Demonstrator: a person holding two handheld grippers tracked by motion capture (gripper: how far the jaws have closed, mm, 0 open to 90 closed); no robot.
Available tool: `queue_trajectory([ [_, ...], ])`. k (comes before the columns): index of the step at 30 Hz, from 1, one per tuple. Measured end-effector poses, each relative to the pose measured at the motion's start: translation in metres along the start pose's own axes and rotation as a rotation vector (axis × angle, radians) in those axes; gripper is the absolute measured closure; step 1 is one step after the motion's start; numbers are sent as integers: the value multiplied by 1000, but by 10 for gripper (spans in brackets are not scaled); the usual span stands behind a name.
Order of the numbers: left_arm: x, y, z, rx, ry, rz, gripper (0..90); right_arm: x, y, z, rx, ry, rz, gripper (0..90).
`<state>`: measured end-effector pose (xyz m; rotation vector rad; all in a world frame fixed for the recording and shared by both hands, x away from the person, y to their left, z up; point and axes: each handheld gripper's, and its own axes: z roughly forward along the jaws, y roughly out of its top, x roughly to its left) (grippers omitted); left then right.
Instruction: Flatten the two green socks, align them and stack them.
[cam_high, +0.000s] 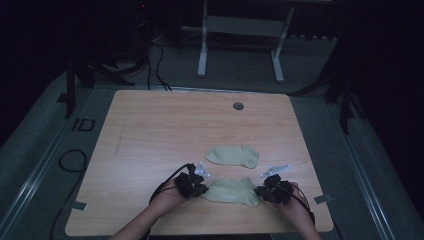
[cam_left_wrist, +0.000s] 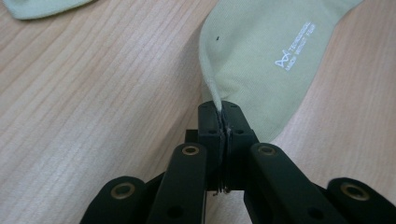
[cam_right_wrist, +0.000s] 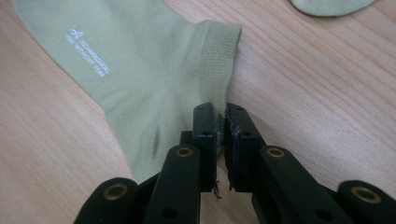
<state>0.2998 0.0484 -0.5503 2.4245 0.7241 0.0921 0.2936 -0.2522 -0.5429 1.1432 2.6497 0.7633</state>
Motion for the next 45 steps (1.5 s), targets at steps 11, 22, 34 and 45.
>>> queue_trajectory([
  [11, 9, 15, -28, -55, 19, -12, 880, -4, 19, -29, -87, -9, 7, 837],
  [22, 33, 52, -48, -69, 59, -21, 880, -27, 58, -45, -128, -57, 7, 837],
  [34, 65, 79, -32, -13, 101, -45, 880, -60, 91, -34, -119, -76, 56, 835],
  [45, 91, 79, 6, 48, 57, -98, 880, -81, 92, 3, -37, -68, 116, 831],
])
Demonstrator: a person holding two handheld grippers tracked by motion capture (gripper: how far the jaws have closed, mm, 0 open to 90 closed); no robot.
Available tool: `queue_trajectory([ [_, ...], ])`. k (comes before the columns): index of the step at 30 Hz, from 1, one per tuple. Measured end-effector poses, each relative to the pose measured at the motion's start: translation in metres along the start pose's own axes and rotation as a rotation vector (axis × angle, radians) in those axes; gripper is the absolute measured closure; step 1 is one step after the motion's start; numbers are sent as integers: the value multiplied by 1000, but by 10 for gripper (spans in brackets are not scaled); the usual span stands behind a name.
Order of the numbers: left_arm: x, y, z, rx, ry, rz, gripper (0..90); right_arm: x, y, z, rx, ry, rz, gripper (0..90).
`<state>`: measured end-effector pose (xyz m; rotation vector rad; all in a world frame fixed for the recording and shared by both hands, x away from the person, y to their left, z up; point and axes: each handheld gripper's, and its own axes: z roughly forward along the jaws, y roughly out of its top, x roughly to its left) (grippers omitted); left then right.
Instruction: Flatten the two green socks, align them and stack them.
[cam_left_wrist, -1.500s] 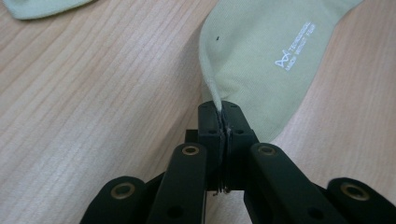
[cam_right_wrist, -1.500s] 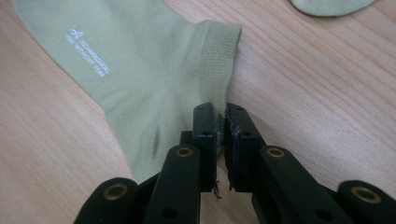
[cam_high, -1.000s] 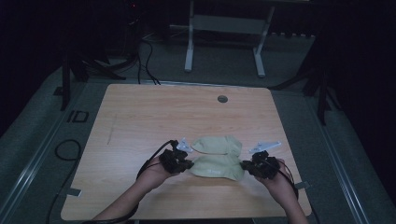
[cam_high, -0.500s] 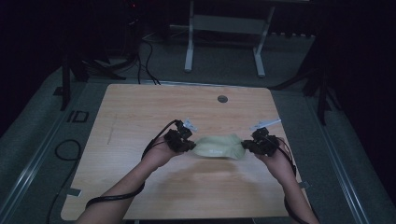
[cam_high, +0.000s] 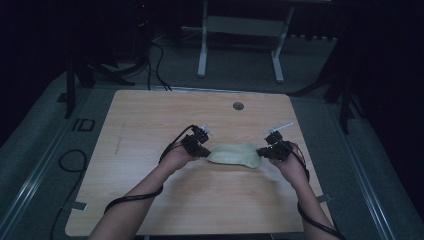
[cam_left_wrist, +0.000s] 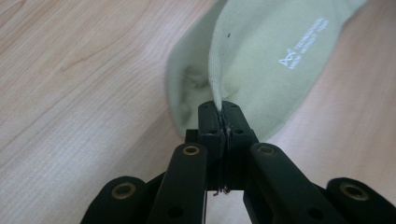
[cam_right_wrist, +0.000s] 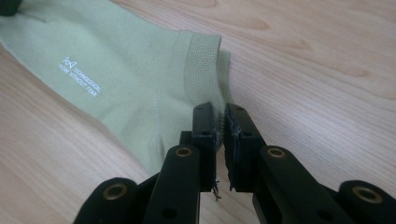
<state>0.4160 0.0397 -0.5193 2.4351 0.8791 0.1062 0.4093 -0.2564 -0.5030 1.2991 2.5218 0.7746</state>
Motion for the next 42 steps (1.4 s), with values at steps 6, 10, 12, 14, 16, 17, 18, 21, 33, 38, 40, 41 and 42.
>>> queue_trajectory([
  [6, 4, 1, 14, 21, 6, -12, 878, -6, -1, 13, 13, -5, 17, 825],
  [10, 5, 1, 18, 16, 18, -23, 876, -8, -3, 20, 27, -9, 25, 818],
  [12, 6, -1, 20, 17, 20, -24, 874, -9, -4, 23, 33, -11, 27, 813],
  [14, 6, -3, 22, 14, 24, -26, 867, -9, -5, 26, 35, -11, 28, 810],
  [16, 6, -4, 22, -1, 29, -25, 816, -9, -6, 29, 43, -18, 25, 799],
  [17, 7, -5, 22, -3, 31, -25, 770, -9, -6, 30, 47, -18, 20, 779],
  [18, 7, -5, 21, -6, 41, -30, 701, -8, -7, 32, 53, -22, 13, 742],
  [21, 6, -5, 13, -34, 82, -29, 581, -9, -7, 30, 44, -33, 20, 679],
  [33, -21, 7, 4, -122, 125, 40, 858, 9, 0, 8, -48, -3, -8, 810],
  [38, -24, 9, 22, -86, 122, 53, 890, 9, -1, 23, -10, -3, -5, 857],
  [40, -21, 8, 29, -74, 135, 47, 891, 8, -2, 30, -1, -6, -4, 856],
  [41, -18, 7, 32, -61, 135, 35, 891, 7, -2, 32, 5, -5, -1, 856],
  [42, -17, 6, 34, -60, 135, 32, 891, 7, -2, 36, 15, -7, -2, 856],
])
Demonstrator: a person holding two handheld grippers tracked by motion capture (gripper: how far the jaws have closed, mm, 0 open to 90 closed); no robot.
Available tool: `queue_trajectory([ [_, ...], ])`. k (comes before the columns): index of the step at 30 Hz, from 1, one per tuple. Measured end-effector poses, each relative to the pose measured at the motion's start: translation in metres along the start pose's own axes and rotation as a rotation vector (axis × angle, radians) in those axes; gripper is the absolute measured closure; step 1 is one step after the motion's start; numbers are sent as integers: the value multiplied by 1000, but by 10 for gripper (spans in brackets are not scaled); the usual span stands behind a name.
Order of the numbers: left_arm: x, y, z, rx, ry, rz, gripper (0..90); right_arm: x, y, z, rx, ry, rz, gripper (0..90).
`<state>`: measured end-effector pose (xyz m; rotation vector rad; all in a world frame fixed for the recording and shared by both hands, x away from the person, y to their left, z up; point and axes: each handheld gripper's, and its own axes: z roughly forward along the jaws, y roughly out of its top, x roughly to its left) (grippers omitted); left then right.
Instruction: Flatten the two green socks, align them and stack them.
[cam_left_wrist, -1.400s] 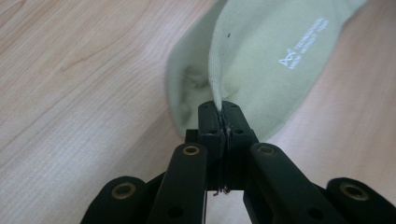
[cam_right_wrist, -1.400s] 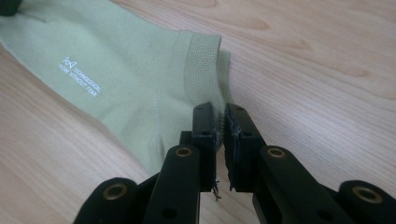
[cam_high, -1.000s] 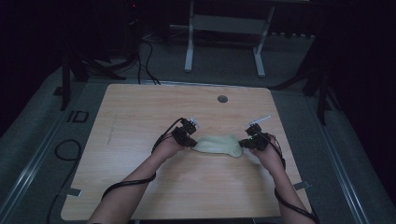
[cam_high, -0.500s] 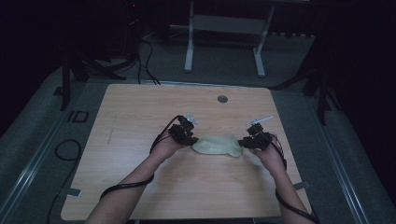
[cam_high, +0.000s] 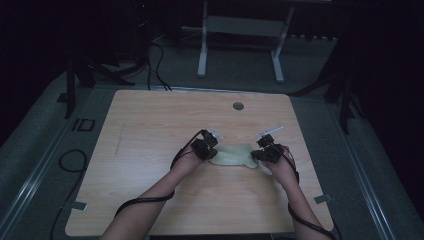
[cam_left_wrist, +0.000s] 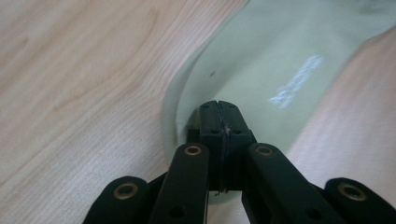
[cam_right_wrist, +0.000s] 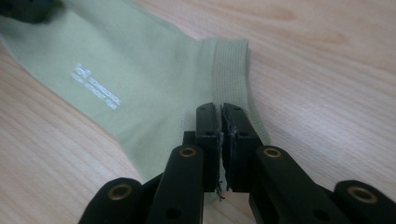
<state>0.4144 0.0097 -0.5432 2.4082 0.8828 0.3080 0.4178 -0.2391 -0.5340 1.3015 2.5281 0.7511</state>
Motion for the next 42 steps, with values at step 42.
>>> queue_trajectory([
  [42, 21, -62, -36, -36, -30, -115, 840, 47, 19, 22, 10, 81, -101, 806],
])
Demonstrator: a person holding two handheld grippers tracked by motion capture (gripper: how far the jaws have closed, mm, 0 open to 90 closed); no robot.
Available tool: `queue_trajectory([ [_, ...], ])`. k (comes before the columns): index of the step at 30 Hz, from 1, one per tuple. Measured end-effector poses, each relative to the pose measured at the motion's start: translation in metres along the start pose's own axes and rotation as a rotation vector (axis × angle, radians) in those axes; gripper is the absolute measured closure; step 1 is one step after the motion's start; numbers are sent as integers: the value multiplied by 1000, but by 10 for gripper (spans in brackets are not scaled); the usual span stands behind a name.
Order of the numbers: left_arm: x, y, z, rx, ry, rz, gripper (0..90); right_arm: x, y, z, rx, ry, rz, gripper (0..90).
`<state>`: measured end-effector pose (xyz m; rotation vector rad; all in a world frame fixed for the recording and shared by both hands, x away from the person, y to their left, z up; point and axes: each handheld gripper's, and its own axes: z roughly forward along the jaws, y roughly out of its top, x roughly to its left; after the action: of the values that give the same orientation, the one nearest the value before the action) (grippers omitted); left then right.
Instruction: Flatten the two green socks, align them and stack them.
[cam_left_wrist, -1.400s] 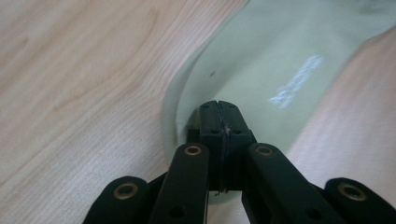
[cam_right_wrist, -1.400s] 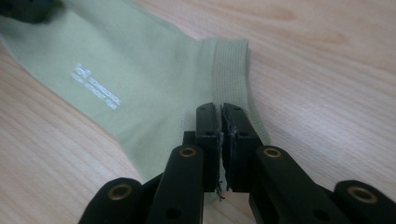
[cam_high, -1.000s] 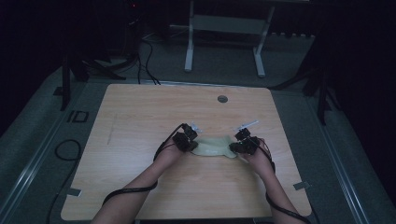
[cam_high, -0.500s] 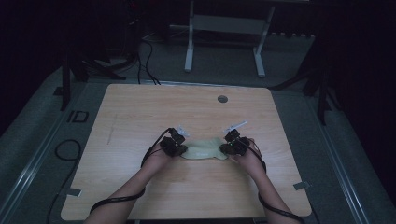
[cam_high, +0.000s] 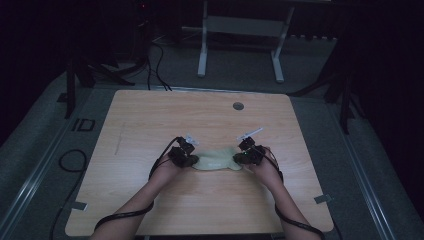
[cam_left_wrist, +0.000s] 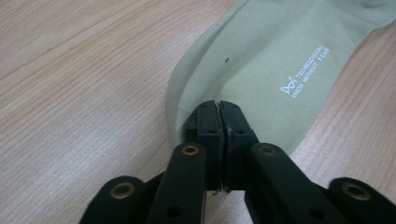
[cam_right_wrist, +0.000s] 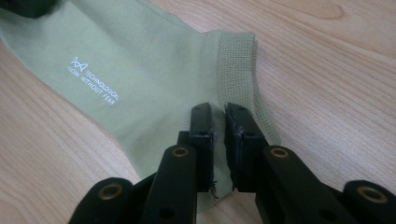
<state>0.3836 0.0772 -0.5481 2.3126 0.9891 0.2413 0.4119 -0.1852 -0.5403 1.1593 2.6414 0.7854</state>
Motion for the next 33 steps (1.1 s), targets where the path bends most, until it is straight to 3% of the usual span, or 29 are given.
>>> queue_trajectory([
  [4, -5, 4, -6, -22, -14, 19, 679, 2, 1, -9, -26, 1, -7, 729],
  [12, -19, 10, -18, -58, 6, 34, 267, 1, -3, -27, -116, 6, -17, 423],
  [16, -21, 8, -20, -75, 3, 37, 186, 1, -5, -32, -120, -12, -15, 351],
  [17, -21, 7, -21, -80, 1, 42, 186, 2, -7, -36, -148, -21, -11, 296],
  [21, -23, 3, -25, -109, 14, 34, 119, 1, -11, -42, -152, -6, -26, 185],
  [24, -23, -1, -28, -108, 15, 34, 21, -1, -16, -45, -158, 3, -26, 179],
  [33, -16, -25, -39, -155, 69, 13, 16, -6, -34, -44, -146, -25, -49, 143],
])
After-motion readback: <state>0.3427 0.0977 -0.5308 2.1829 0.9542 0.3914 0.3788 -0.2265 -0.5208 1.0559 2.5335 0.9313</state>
